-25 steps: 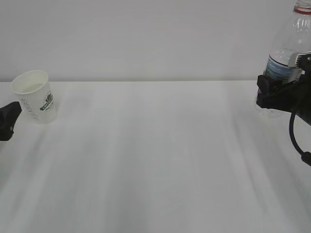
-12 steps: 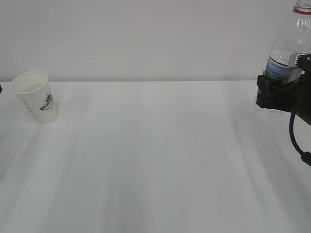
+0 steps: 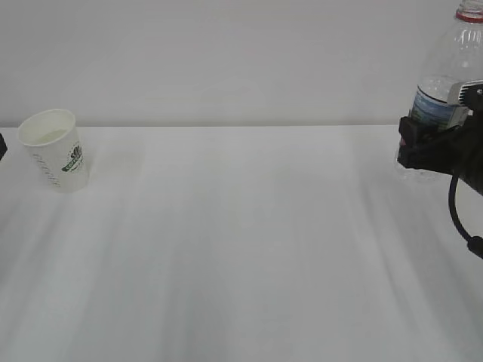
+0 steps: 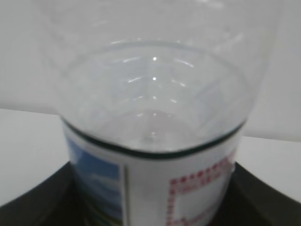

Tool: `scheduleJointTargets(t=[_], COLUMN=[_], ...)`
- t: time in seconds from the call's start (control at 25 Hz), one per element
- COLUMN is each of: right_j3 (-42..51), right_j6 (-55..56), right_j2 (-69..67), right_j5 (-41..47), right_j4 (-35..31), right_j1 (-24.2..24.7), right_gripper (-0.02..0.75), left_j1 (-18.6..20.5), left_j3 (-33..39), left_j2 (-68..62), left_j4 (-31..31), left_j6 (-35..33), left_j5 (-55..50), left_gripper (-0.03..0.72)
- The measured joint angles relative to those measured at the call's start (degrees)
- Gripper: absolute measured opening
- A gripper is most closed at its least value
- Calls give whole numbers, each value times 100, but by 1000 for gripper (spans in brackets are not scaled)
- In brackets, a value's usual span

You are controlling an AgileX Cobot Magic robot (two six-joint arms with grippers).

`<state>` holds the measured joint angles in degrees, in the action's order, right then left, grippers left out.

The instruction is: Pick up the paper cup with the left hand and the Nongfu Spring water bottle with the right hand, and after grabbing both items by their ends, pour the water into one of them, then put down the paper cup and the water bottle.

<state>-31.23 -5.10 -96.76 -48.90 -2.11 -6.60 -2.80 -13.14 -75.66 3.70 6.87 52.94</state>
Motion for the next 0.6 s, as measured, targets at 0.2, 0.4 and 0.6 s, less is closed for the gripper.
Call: scheduleJointTargets(t=[0.2,0.4,0.6], right_j3=[0,-97,-381], right_j6=[0,0,0], right_j2=[-260,-582,-785], right_j5=[-316,-428,-492], right_j4=[0,0,0], right_j1=[0,0,0], right_gripper=[505,505,505], left_j1=[0,0,0], left_j3=[0,0,0], left_j2=[0,0,0], left_j4=[47,60,94], left_j6=[0,0,0], left_j5=[0,0,-2], left_gripper=[591,591,588])
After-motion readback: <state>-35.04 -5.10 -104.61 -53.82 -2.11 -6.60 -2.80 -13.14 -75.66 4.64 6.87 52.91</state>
